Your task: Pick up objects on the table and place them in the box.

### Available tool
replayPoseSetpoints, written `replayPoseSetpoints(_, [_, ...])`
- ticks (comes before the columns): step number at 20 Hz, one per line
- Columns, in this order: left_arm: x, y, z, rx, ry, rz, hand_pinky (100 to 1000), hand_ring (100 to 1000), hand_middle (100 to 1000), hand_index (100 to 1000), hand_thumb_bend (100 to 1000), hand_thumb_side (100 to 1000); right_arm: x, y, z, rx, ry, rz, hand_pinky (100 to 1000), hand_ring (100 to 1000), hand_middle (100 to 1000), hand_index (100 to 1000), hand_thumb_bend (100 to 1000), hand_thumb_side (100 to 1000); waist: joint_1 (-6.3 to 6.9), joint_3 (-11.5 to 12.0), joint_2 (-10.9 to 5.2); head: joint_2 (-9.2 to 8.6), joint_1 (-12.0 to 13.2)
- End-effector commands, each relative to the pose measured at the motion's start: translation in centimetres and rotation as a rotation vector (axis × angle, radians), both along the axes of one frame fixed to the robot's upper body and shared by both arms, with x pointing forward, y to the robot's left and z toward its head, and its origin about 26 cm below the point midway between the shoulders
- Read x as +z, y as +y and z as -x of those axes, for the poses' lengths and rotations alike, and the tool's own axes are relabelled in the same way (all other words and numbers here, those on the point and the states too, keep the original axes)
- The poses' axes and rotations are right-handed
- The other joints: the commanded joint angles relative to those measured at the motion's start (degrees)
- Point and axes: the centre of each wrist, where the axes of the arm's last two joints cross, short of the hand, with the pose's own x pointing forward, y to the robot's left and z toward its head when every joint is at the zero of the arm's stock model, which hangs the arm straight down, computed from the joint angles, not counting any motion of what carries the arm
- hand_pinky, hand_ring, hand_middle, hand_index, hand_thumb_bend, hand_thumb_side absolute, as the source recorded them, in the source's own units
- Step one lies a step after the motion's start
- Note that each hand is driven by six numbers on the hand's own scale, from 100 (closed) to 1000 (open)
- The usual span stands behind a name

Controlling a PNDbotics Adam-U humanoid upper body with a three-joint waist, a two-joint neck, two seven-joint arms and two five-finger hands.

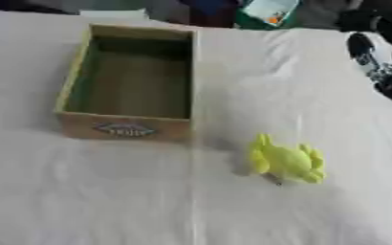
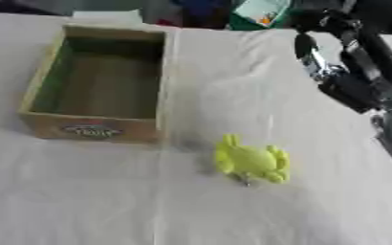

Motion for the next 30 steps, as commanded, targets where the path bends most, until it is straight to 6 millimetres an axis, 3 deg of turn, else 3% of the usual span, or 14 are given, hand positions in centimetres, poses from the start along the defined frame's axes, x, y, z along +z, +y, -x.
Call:
replayPoseSetpoints(1, [1.0, 0.3, 0.3, 0.000, -0.025, -0.035, 489, 512, 537, 681, 100, 612, 1.2, -0.2, 0.5, -0.021, 0.011, 0.138, 869, 816, 771, 922, 100, 1000, -0.02, -0.1, -1.20, 0.31, 0.2])
replayPoseSetpoints(9, [1.3, 0.4, 0.2, -0.001, -0.024, -0.039, 488, 512, 538, 681, 100, 613, -0.7, -0.3, 0.9, -0.047, 0.158, 0.342, 888, 844, 790, 975, 103, 1000, -0.73, -0.1, -1.43, 2.07, -1.3])
replayPoseSetpoints(15, [1.3, 0.3, 0.1, -0.006, -0.022, -0.036, 488, 512, 538, 680, 100, 613, -2.5, 0.5, 0.9, -0.028, 0.254, 0.448, 898, 863, 816, 1000, 180, 1000, -0.69, 0.2, -1.33, 2.14, -2.5])
replayPoseSetpoints(19, [1.2, 0.2, 0.1, -0.011, -0.021, -0.037, 487, 512, 538, 680, 100, 613, -3.1, 0.9, 1.0, -0.026, 0.309, 0.525, 917, 876, 831, 1000, 387, 1000, -0.65, 0.3, -1.27, 1.69, -2.8])
replayPoseSetpoints(20, [1.2, 0.2, 0.1, -0.012, -0.020, -0.036, 487, 512, 538, 679, 100, 613, -3.3, 1.0, 1.0, -0.027, 0.326, 0.535, 921, 872, 817, 1000, 402, 927, -0.65, 0.3, -1.26, 1.56, -2.8])
replayPoseSetpoints(23, [1.2, 0.1, 0.1, -0.014, -0.018, -0.038, 487, 512, 538, 679, 100, 612, -3.7, 1.1, 1.1, -0.042, 0.381, 0.525, 934, 876, 821, 1000, 384, 825, -0.61, 0.4, -1.24, 1.42, -2.7])
replayPoseSetpoints(30, [1.2, 0.1, 0.0, -0.018, -0.016, -0.042, 487, 513, 539, 679, 100, 612, -3.9, 1.3, 1.2, -0.099, 0.500, 0.542, 936, 875, 827, 1000, 454, 801, -0.85, 0.7, -1.28, 1.30, -2.3])
